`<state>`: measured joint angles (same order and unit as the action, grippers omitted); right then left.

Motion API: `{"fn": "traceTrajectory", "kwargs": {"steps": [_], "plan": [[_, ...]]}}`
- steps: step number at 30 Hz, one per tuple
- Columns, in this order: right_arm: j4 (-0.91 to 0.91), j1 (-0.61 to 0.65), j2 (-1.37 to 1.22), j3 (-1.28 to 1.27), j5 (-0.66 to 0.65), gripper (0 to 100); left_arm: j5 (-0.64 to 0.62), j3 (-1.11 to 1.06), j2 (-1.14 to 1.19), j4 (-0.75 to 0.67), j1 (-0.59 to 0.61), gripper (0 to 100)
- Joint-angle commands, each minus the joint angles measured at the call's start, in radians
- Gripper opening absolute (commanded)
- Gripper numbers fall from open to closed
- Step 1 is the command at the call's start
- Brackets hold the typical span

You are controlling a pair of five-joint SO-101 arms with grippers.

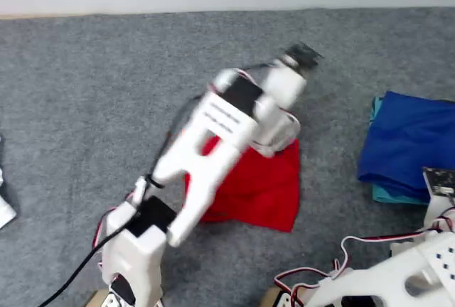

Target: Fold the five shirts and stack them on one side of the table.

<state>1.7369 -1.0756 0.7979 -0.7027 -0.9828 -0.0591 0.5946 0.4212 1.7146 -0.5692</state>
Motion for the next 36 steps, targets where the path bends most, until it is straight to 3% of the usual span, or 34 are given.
{"fn": "traceTrajectory", "kwargs": {"steps": [1,5,20,36], "plan": [[0.016,0.008,0.019,0.008,0.011,0.9,0.069,0.025,-0.018,-0.009,0.043,19],[0.015,0.008,0.019,0.008,0.011,0.9,0.133,0.033,0.075,-0.015,0.04,16],[0.018,0.008,0.019,0.006,0.011,0.9,0.14,0.34,0.413,-0.02,0.046,16],[0.008,0.008,0.013,0.006,0.011,0.9,0.14,0.386,0.514,-0.02,0.046,16]]}}
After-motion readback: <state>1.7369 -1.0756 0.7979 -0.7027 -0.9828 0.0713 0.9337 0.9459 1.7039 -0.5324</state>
